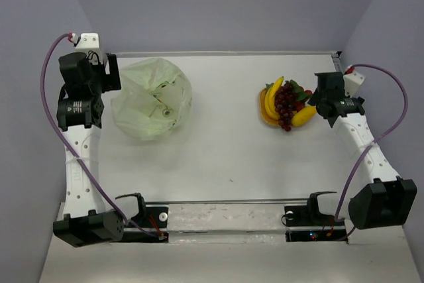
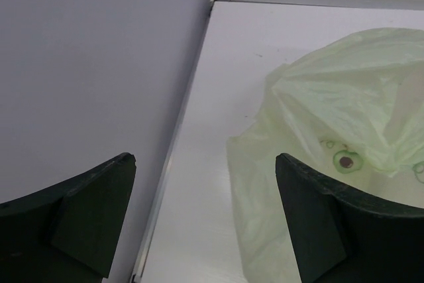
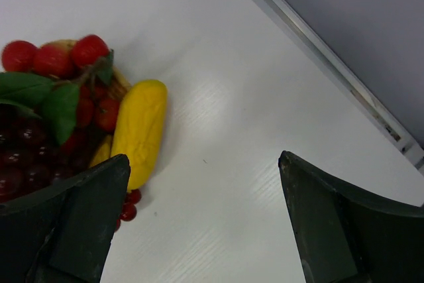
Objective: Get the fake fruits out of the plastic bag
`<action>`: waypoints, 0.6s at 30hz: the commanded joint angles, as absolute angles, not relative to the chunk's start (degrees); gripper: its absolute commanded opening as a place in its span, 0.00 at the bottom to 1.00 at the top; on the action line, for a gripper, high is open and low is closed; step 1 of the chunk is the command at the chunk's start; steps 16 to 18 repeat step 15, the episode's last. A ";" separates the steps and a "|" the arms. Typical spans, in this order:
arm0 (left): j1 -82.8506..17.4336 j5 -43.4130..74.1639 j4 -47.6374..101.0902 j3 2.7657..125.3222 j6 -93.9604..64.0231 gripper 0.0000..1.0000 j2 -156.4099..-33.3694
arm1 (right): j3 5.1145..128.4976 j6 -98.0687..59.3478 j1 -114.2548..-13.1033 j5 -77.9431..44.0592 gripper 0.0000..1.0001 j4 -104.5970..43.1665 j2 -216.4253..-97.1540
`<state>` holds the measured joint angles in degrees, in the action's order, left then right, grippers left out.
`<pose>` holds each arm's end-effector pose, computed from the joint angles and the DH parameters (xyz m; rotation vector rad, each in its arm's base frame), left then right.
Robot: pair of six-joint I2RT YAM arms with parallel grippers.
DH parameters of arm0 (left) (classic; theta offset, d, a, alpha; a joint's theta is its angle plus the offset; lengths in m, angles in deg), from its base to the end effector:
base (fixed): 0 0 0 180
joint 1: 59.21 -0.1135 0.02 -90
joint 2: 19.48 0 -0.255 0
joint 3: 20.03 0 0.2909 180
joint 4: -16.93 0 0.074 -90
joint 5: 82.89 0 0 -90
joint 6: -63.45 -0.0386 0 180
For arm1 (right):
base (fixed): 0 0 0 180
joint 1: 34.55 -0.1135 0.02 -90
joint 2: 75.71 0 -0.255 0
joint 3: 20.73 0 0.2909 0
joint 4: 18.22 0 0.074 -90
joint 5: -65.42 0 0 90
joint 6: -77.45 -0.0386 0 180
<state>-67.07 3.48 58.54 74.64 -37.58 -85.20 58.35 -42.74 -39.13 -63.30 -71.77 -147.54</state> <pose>0.2765 0.0406 0.4621 0.0042 1.8008 0.2927 0.3020 0.0000 0.3172 0.7855 2.0651 -0.4715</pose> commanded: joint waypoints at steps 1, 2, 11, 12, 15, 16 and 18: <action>-68.78 -7.45 58.28 70.73 -41.22 0.99 -81.80 | 52.80 -51.64 -39.30 -68.70 1.00 -68.71 -141.55; -69.14 -8.08 57.93 68.02 -41.31 0.99 -80.32 | 50.52 -53.83 -39.30 -68.70 1.00 -68.62 -141.02; -73.35 -6.60 55.64 58.59 -38.24 0.99 -74.24 | 46.46 -54.21 -39.30 -62.03 1.00 -68.97 -138.73; -73.79 -6.25 55.64 57.97 -38.15 0.99 -73.80 | 46.19 -54.64 -39.30 -61.94 1.00 -68.71 -138.29; -74.59 -4.93 55.64 57.35 -37.80 0.99 -72.75 | 44.70 -55.44 -39.30 -62.99 1.00 -66.60 -136.45; -74.59 -4.93 55.64 57.35 -37.80 0.99 -72.75 | 44.70 -55.44 -39.30 -62.99 1.00 -66.60 -136.45; -74.59 -4.93 55.64 57.35 -37.80 0.99 -72.75 | 44.70 -55.44 -39.30 -62.99 1.00 -66.60 -136.45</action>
